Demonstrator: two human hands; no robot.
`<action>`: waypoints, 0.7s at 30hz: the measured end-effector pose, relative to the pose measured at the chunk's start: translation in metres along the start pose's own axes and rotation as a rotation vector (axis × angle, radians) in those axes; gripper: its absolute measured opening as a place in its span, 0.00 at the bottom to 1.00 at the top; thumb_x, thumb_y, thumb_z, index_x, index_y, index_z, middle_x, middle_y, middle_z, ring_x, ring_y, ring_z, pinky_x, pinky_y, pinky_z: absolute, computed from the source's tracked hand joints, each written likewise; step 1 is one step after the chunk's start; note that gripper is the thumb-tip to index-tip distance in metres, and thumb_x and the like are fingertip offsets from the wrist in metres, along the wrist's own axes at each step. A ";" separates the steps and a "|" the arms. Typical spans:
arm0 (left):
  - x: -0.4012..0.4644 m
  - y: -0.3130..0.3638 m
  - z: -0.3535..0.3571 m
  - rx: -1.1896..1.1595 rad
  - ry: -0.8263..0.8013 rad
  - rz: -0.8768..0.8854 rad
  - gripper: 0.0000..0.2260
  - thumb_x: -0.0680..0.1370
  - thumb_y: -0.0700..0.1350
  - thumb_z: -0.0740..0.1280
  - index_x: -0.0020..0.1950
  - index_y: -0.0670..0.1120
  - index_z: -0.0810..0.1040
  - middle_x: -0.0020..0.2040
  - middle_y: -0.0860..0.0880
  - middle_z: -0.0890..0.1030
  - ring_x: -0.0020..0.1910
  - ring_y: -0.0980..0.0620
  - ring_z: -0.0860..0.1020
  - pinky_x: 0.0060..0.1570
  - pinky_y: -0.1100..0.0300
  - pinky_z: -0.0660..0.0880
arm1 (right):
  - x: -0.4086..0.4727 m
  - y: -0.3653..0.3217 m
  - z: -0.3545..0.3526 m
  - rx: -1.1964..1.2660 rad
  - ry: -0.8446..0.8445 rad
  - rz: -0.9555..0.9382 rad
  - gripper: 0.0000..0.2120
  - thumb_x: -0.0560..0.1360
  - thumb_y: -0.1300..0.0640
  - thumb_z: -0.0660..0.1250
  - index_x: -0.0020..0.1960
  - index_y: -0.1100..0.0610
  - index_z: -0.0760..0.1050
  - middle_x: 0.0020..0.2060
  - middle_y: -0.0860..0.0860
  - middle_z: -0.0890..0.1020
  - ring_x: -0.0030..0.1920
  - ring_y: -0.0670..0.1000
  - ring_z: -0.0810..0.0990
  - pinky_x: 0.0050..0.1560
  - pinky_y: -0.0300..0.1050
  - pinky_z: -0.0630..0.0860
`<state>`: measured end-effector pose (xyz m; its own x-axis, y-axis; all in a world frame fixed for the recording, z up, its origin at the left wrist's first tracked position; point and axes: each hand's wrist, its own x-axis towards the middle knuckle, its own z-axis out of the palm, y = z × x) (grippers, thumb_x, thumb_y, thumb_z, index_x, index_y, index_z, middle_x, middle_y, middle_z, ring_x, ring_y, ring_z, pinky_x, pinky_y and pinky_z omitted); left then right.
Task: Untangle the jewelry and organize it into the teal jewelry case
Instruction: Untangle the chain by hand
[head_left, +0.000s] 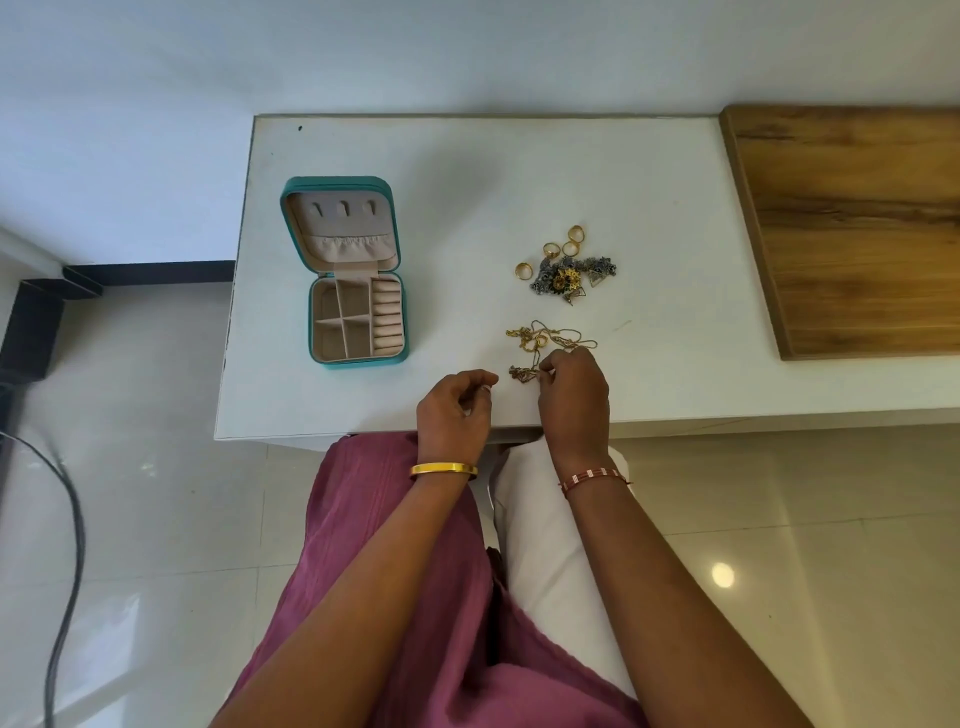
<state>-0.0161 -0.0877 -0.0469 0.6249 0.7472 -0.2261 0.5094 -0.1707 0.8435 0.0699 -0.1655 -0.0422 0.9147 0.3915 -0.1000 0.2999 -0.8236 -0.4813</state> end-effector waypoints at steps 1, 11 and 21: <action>0.000 0.000 0.000 -0.003 0.001 -0.001 0.09 0.76 0.37 0.64 0.52 0.42 0.80 0.51 0.45 0.82 0.44 0.59 0.74 0.40 0.85 0.65 | 0.000 0.000 0.001 -0.045 -0.006 -0.036 0.09 0.76 0.67 0.60 0.53 0.65 0.77 0.51 0.60 0.77 0.52 0.57 0.77 0.45 0.42 0.70; -0.001 0.003 -0.002 -0.027 -0.021 0.001 0.09 0.76 0.37 0.63 0.53 0.43 0.80 0.52 0.46 0.82 0.45 0.59 0.75 0.42 0.82 0.67 | 0.001 -0.004 -0.005 0.344 0.021 -0.017 0.04 0.76 0.66 0.61 0.48 0.64 0.74 0.47 0.58 0.79 0.46 0.49 0.75 0.42 0.25 0.67; 0.002 0.034 -0.001 -0.178 -0.093 0.090 0.15 0.76 0.36 0.63 0.63 0.43 0.73 0.58 0.45 0.78 0.51 0.57 0.75 0.45 0.82 0.68 | 0.008 -0.035 -0.043 0.915 -0.134 0.064 0.11 0.76 0.66 0.60 0.41 0.52 0.72 0.39 0.57 0.79 0.43 0.56 0.80 0.47 0.50 0.80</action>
<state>0.0017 -0.0914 -0.0185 0.7194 0.6700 -0.1833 0.3418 -0.1117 0.9331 0.0787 -0.1511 0.0117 0.8660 0.4478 -0.2224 -0.1326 -0.2232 -0.9657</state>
